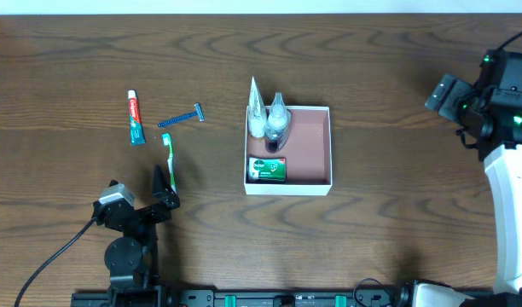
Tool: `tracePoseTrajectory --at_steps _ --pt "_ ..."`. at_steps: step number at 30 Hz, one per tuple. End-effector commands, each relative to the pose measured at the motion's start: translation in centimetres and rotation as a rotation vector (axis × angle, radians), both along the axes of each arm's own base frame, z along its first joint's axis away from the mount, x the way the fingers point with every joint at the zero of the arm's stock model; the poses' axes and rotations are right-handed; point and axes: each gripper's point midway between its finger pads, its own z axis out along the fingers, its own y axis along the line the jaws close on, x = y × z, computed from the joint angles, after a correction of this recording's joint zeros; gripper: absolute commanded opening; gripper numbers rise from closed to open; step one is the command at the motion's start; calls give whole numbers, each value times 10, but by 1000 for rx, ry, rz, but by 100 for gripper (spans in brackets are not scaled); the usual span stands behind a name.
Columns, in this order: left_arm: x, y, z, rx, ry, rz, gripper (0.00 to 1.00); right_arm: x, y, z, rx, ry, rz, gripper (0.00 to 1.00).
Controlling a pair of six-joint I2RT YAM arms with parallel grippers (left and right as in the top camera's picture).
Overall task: Pack container
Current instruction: 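Reach the left gripper to the Colgate toothpaste tube and grasp it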
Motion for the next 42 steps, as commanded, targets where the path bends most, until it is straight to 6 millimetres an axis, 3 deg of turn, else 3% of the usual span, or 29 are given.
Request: tracePoseTrajectory --at_steps 1,6,11,17,21,26,31,34,37,42 --pt "2 -9 -12 2 29 -54 98 -1 -8 -1 12 -2 -33 99" --pt "1 -21 12 21 26 -125 98 -1 -8 -1 12 -2 -32 99" --pt "6 -11 27 80 222 -96 98 -1 -8 -1 12 -2 -32 99" --pt "53 3 59 65 439 -78 98 -1 -8 -1 12 -2 -32 99" --pt "91 13 62 41 606 -70 98 -1 -8 -1 12 -2 -32 99" --pt "129 23 44 31 724 -66 98 -1 -8 -1 12 -2 -32 99" --pt "143 41 6 58 817 11 98 -1 -8 -1 12 -2 -32 99" --pt "149 63 -17 94 871 102 98 -1 -8 -1 12 -2 -32 99" --pt "153 70 -42 83 920 113 98 -1 -8 -1 12 -2 -32 99" --pt "167 75 -63 72 923 112 98 -1 -8 -1 12 -2 -32 99"
